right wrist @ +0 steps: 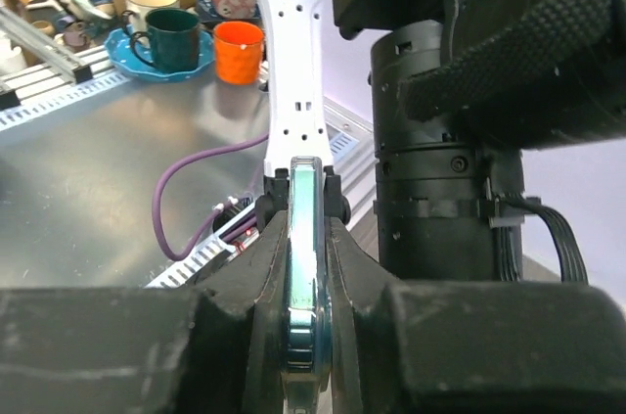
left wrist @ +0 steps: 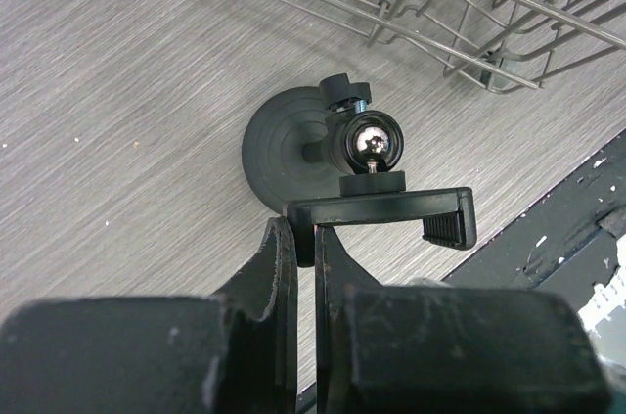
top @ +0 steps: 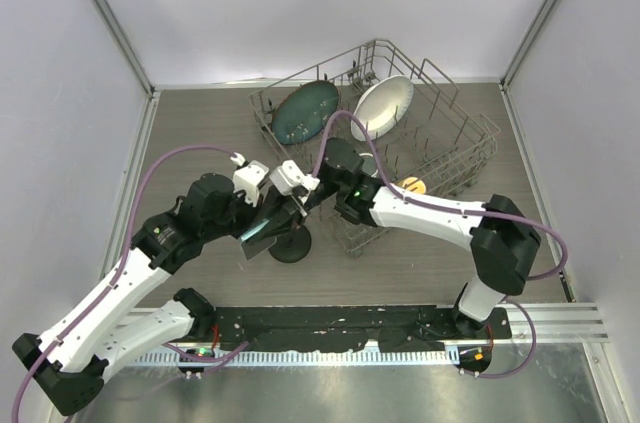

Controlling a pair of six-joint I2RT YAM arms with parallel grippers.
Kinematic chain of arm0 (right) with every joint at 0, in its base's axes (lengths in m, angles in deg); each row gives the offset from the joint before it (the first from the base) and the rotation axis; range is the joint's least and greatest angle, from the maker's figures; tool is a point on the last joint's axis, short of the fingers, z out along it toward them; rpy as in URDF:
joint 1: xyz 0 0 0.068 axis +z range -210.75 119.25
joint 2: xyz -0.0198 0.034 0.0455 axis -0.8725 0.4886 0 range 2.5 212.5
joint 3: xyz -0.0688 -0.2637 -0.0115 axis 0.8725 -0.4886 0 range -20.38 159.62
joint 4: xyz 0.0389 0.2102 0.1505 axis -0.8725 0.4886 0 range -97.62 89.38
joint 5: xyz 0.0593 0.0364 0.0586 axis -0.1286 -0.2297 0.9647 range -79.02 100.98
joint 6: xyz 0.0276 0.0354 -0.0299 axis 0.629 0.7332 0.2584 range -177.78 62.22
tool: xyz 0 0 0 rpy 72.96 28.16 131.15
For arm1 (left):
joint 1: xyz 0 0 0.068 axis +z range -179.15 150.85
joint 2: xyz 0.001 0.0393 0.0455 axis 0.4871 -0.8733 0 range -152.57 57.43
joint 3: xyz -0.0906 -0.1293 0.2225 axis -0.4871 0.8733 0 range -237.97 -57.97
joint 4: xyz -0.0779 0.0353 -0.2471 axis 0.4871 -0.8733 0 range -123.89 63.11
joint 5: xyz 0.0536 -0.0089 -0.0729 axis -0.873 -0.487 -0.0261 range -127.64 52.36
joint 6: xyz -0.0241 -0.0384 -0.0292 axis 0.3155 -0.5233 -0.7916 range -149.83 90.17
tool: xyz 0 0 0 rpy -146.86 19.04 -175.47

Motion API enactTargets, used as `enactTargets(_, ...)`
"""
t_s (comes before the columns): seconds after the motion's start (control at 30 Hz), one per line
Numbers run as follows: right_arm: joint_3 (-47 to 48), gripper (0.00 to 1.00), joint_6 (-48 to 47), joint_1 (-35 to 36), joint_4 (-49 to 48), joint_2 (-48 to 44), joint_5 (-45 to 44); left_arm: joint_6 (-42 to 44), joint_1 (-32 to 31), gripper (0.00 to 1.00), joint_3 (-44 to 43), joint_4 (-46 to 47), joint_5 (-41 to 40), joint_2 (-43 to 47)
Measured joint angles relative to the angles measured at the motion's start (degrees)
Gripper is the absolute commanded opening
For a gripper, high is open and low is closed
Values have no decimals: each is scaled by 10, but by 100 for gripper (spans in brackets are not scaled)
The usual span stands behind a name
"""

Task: Place the phone on the phone stand

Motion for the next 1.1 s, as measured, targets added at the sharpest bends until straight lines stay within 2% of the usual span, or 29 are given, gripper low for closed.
enactTargets(0.2, 21, 1, 96, -6, -134, 54, 62, 6, 0, 0, 0, -3, 8, 2)
enactTargets(0.37, 31, 1, 261, -22, -288, 107, 89, 6, 0, 0, -9, -18, 13, 2)
enactTargets(0.5, 66, 1, 387, -30, -330, 142, 101, -3, 3, 0, -19, -45, 12, 2)
enactTargets(0.63, 67, 1, 439, -36, -363, 142, 86, -7, 1, 0, -22, -48, 19, 2)
enactTargets(0.73, 56, 1, 408, -38, -352, 133, 70, -5, 1, 0, -22, -50, 17, 2)
enactTargets(0.87, 34, 1, 248, -27, -181, 87, 47, 1, 4, 0, -22, -53, 5, 2)
enactTargets(1.1, 16, 1, 118, -17, -66, 68, 38, 2, 4, 0, -22, -51, 3, 2)
